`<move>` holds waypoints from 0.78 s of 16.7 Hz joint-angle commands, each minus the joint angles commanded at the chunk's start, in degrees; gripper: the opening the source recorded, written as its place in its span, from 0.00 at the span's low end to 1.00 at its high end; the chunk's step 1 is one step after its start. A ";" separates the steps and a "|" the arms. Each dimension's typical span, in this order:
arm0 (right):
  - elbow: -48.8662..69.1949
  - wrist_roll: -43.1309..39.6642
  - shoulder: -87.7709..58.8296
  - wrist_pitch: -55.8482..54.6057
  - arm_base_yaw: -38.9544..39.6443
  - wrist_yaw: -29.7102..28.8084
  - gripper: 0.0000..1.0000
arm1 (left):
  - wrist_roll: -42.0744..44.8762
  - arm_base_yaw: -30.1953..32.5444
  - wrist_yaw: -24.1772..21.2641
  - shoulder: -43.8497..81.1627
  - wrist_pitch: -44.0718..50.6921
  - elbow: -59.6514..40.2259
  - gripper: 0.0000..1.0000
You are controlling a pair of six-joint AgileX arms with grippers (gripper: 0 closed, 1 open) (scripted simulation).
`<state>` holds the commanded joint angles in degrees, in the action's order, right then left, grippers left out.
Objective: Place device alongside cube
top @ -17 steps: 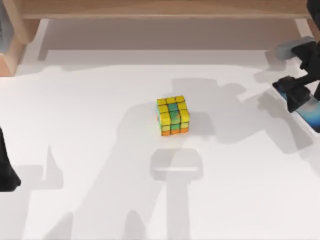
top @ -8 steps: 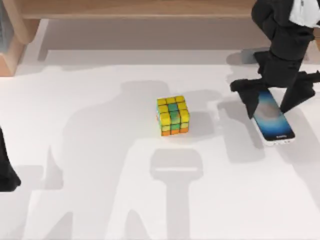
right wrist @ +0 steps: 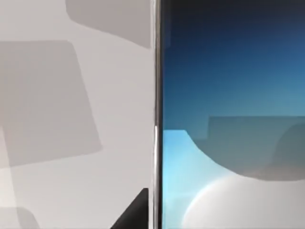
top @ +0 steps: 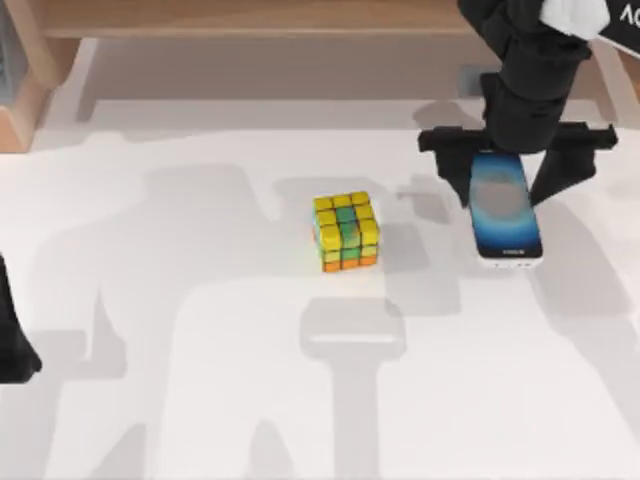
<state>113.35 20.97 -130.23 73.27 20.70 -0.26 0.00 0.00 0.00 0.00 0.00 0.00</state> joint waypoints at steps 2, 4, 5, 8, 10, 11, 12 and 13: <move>0.47 1.13 0.16 -0.08 0.39 -0.32 0.00 | 0.00 0.00 0.00 0.00 0.00 0.00 1.00; 0.50 1.20 0.17 -0.09 0.42 -0.34 0.00 | 0.00 0.00 0.00 0.00 0.00 0.00 1.00; 0.50 1.20 0.17 -0.09 0.42 -0.34 0.00 | 0.00 0.00 0.00 0.00 0.00 0.00 1.00; 0.36 1.24 -0.01 -0.10 0.10 -0.23 0.00 | 0.00 0.00 0.00 0.00 0.00 0.00 1.00; 0.24 1.26 0.03 -0.22 0.06 -0.18 0.00 | 0.00 0.00 0.00 0.00 0.00 0.00 1.00; 0.12 1.26 0.06 -0.35 0.04 -0.13 0.00 | 0.00 0.00 0.00 0.00 0.00 0.00 1.00; -0.04 1.24 0.09 -0.50 0.04 -0.05 0.00 | 0.00 0.00 0.00 0.00 0.00 0.00 1.00; -0.25 1.22 0.11 -0.68 0.05 0.04 0.00 | 0.00 0.00 0.00 0.00 0.00 0.00 1.00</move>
<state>113.10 22.19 -130.11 72.60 20.75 -0.22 0.00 0.00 0.00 0.00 0.00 0.00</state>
